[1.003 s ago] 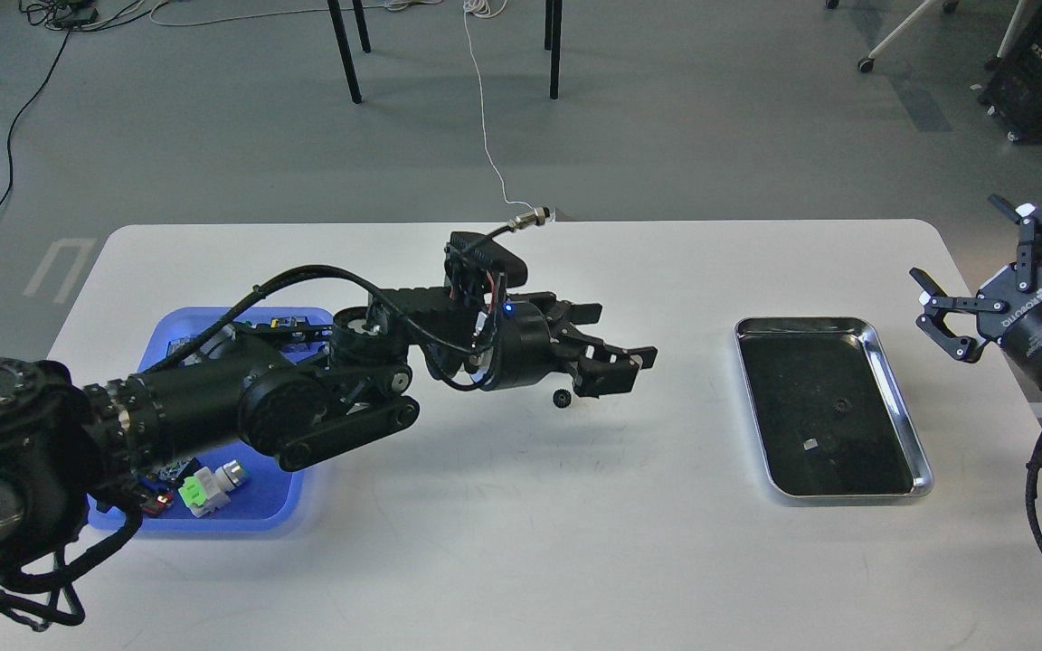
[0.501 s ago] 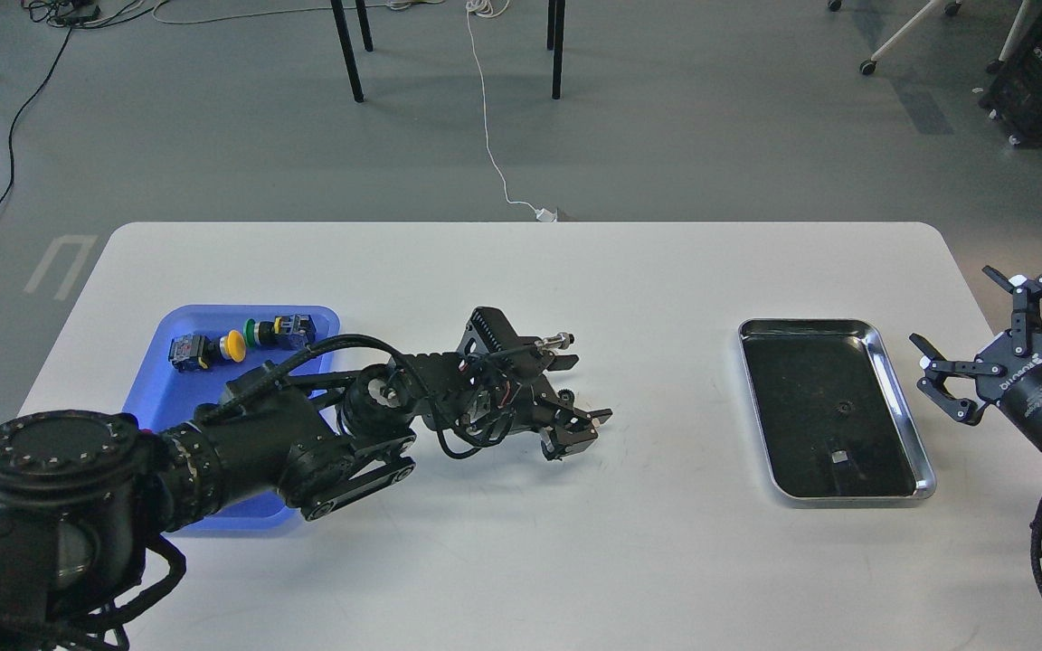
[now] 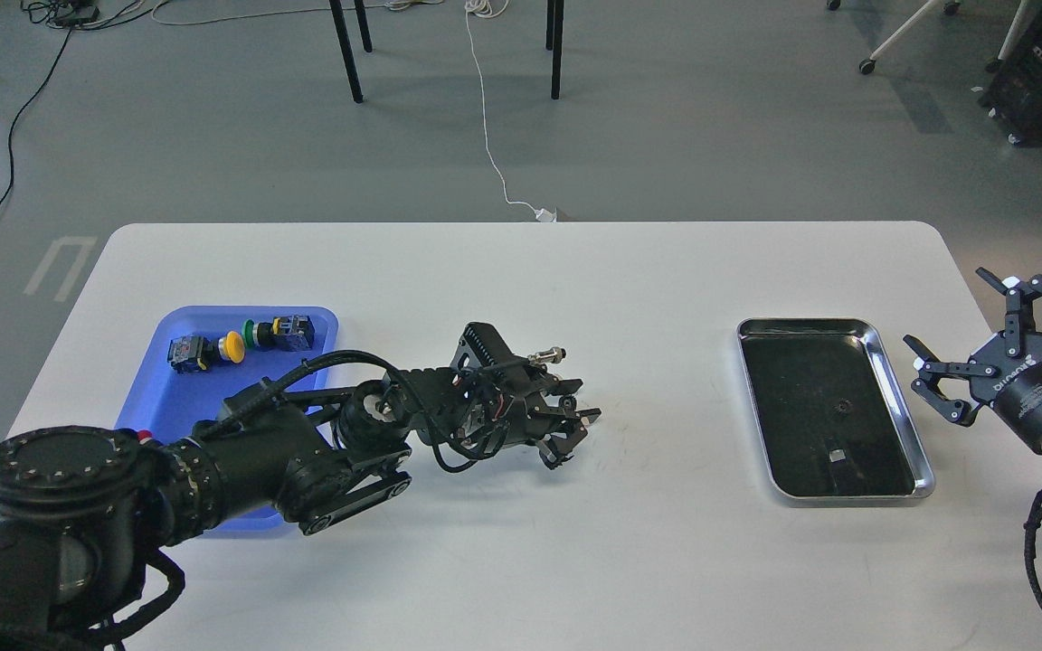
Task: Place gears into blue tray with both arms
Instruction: 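Reach the left gripper to the black part and grasp it, then carry the black part with the left gripper over the blue tray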
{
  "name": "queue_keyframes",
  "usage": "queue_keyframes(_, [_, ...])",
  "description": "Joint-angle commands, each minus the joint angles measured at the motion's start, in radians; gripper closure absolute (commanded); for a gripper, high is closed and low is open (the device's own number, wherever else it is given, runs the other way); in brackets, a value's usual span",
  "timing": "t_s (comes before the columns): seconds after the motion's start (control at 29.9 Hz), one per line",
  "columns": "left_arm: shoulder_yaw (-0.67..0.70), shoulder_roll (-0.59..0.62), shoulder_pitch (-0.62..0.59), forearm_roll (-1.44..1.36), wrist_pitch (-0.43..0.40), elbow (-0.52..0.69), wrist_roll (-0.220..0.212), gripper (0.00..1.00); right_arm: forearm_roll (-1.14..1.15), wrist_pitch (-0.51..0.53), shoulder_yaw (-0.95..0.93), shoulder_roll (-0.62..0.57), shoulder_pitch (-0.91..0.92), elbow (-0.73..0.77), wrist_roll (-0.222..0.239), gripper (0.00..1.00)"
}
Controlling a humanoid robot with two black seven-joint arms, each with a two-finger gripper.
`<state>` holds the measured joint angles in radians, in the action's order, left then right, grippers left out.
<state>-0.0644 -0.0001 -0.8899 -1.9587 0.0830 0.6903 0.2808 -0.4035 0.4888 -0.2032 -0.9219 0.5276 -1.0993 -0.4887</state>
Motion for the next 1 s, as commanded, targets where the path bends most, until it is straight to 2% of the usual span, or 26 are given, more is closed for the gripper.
queue_keyframes(0.0, [0.0, 0.0, 0.0, 0.0, 0.0, 0.0, 0.001, 0.61, 0.0, 0.0, -0.001, 0.0, 0.0, 0.001, 0.0, 0.01])
queue_keyframes(0.27, [0.001, 0.029, 0.02, 0.001, -0.002, 0.003, 0.023, 0.73, 0.0, 0.0, -0.002, -0.002, 0.0, 0.004, 0.0, 0.01])
queue_keyframes(0.53, [0.001, 0.041, 0.012, 0.001, -0.003, 0.009, 0.021, 0.86, 0.0, 0.0, -0.005, -0.009, -0.008, 0.006, 0.0, 0.01])
queue_keyframes(0.97, [0.012, 0.1, -0.02, 0.09, 0.0, 0.067, 0.021, 0.88, 0.002, 0.0, -0.022, -0.008, -0.008, 0.007, 0.0, 0.01])
